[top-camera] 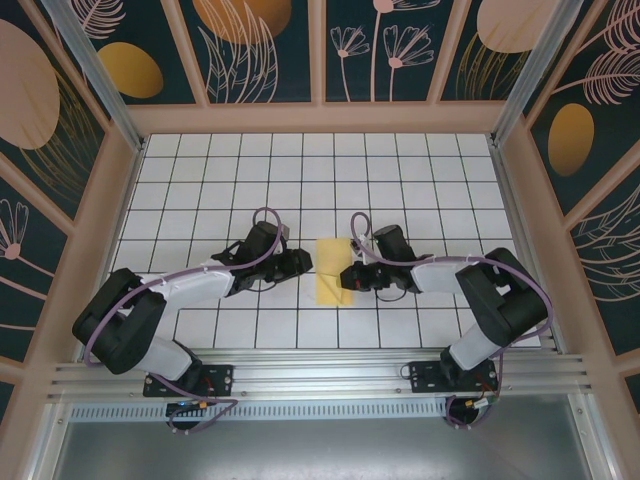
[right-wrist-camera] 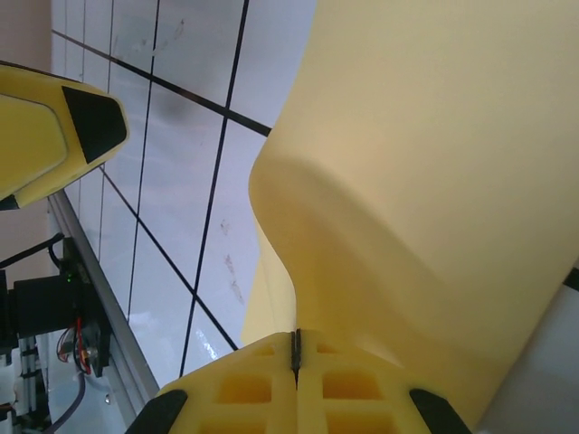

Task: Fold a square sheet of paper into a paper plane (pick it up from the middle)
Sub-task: Fold the triangle a second time at the center of the table.

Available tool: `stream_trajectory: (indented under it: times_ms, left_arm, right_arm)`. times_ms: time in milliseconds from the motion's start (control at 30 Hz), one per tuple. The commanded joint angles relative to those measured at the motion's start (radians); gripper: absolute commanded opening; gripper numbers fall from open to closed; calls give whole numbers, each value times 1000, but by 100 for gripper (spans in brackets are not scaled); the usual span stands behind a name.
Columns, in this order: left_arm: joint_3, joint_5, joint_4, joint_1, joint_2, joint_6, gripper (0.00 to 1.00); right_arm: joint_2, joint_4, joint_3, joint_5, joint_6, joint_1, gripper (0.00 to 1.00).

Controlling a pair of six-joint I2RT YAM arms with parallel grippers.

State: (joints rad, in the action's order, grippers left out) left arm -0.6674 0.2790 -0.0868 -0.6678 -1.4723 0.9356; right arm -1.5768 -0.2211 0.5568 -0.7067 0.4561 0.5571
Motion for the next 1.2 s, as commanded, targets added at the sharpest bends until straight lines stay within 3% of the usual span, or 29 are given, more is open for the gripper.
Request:
stream_trajectory:
  times_ms: [0, 267, 700, 1167]
  left_arm:
    - [-2, 32, -27, -1, 2, -30, 41]
    - [40, 80, -41, -12, 25, -13, 22]
    - [27, 163, -145, -41, -94, 17, 12]
    - [-30, 129, -89, -79, -233, 19, 4]
  right_arm:
    - [-11, -74, 8, -30, 47, -5, 0]
    - [39, -282, -80, 56, 288, 19, 0]
    - [8, -297, -61, 104, 320, 73, 0]
    - [-7, -289, -57, 115, 312, 73, 0]
